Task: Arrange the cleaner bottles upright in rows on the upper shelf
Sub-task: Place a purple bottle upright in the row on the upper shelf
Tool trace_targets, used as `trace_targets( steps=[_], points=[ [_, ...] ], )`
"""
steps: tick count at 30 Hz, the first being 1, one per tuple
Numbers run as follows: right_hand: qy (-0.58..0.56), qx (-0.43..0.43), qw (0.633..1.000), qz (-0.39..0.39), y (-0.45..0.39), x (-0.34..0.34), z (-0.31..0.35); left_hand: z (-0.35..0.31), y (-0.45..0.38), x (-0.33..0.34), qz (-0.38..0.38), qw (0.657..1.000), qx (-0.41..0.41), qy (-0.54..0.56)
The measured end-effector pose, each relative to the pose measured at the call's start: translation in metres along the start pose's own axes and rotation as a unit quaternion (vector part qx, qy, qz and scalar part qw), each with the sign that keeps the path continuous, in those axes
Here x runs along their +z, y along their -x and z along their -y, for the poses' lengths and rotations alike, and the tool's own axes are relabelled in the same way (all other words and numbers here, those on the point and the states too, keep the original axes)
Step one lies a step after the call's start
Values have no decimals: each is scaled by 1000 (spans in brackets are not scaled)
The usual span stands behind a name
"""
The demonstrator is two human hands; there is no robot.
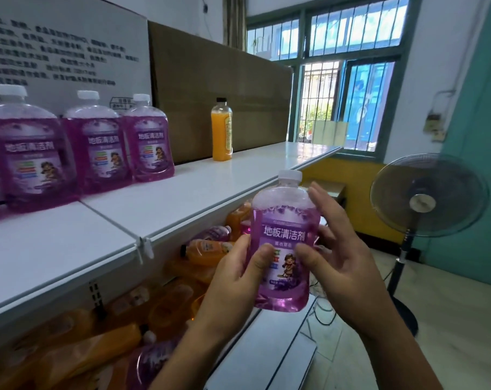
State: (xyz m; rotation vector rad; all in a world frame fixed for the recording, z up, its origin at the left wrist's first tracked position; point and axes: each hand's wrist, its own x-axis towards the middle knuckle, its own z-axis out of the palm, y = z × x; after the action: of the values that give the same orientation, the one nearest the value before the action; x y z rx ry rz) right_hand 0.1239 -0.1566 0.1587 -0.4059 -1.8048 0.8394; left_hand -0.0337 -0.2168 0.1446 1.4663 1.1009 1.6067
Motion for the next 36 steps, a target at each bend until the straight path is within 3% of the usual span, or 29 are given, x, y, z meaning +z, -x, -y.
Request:
trace_targets(
  steps=[3, 16, 25, 32, 36],
  points=[
    [46, -27, 998, 44, -10, -7, 8, -8, -8, 3, -6, 999, 26, -20],
    [44, -13, 998, 44, -59, -36, 27, -38, -52, 8, 31, 998, 59, -13],
    [9, -69, 992, 106, -128, -43, -6, -45, -103, 5, -73, 985, 87, -133],
    [-24, -161, 972, 171, -189, -50, -55, -32, -143, 13, -197, 925, 90, -312],
    [-64, -203, 957, 199, -214, -44, -76, -32, -153, 17, -229, 898, 64, -370]
  ],
)
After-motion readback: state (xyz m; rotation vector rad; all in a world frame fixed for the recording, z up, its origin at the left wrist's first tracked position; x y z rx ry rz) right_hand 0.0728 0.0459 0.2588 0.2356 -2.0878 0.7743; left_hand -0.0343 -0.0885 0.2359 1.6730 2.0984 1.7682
